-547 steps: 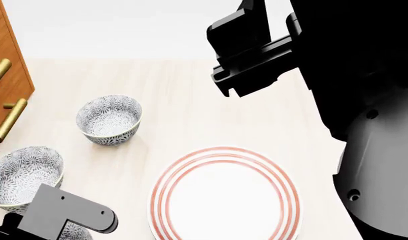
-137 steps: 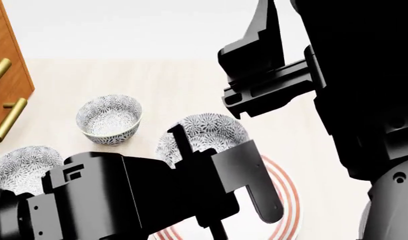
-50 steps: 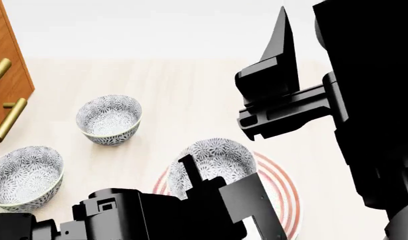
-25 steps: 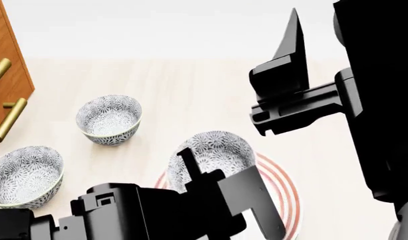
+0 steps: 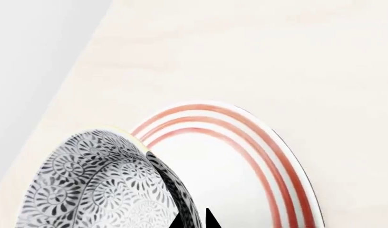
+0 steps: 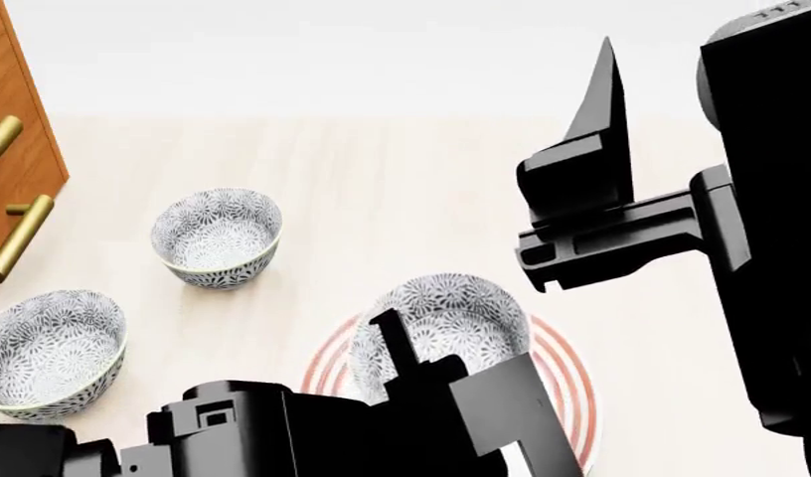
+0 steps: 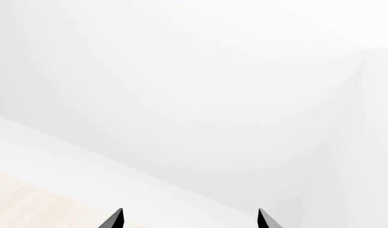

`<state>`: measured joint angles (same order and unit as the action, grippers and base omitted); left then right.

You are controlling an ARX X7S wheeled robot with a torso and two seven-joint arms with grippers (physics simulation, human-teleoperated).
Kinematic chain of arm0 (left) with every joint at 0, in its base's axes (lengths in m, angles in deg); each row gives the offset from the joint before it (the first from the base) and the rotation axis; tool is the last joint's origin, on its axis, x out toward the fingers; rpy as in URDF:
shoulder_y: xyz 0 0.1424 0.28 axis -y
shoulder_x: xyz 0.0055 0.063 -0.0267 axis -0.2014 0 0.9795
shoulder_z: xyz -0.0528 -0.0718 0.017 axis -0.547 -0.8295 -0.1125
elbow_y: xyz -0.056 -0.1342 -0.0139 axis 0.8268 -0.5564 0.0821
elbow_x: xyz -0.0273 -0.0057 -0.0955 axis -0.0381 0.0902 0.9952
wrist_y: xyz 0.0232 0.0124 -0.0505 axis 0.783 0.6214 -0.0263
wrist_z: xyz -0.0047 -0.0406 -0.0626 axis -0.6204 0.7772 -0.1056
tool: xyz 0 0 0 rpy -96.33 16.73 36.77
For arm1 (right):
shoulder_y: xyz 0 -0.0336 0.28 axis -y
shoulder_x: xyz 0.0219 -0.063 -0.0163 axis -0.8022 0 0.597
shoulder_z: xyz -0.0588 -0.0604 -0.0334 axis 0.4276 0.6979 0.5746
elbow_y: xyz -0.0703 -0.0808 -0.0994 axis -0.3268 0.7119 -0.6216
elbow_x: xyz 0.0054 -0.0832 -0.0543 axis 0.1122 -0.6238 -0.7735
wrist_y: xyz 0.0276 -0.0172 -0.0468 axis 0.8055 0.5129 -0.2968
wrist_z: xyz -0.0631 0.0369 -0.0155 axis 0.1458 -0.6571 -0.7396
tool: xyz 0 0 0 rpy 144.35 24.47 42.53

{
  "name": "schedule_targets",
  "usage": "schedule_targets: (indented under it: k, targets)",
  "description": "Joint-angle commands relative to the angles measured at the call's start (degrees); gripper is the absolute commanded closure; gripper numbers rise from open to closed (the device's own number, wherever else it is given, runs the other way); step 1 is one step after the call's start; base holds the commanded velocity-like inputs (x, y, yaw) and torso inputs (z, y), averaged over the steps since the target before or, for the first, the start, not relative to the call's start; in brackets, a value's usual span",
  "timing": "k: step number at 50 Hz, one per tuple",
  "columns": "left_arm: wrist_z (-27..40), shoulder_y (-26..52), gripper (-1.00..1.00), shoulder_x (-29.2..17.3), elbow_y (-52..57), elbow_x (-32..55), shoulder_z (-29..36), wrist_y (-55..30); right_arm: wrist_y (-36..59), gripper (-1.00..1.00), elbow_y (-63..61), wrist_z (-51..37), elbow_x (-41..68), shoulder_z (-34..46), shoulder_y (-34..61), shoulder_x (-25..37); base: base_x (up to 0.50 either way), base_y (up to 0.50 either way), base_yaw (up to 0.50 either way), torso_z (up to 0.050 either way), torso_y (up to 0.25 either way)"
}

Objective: Put the bowl at the front on the plate.

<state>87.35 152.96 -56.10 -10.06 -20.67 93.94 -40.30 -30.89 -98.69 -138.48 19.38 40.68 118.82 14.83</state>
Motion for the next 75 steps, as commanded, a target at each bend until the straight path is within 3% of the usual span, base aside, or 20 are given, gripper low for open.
schedule_targets:
  k: [1,75]
  targets:
    - [1.83,0.24,1.0,0.05,0.56,-0.02,-0.43,0.31,-0.87,-1.0,-1.03,-0.75,0.55,-0.49,-0.99,1.1,0.0,0.0,0.0,0.0,0.0]
    - [0.86,-8.49,1.0,0.05,-3.18,-9.38,-0.36,1.75,-1.59,-1.0,-2.59,-2.02,1.84,-0.67,-2.53,2.89,0.0,0.0,0.0,0.0,0.001]
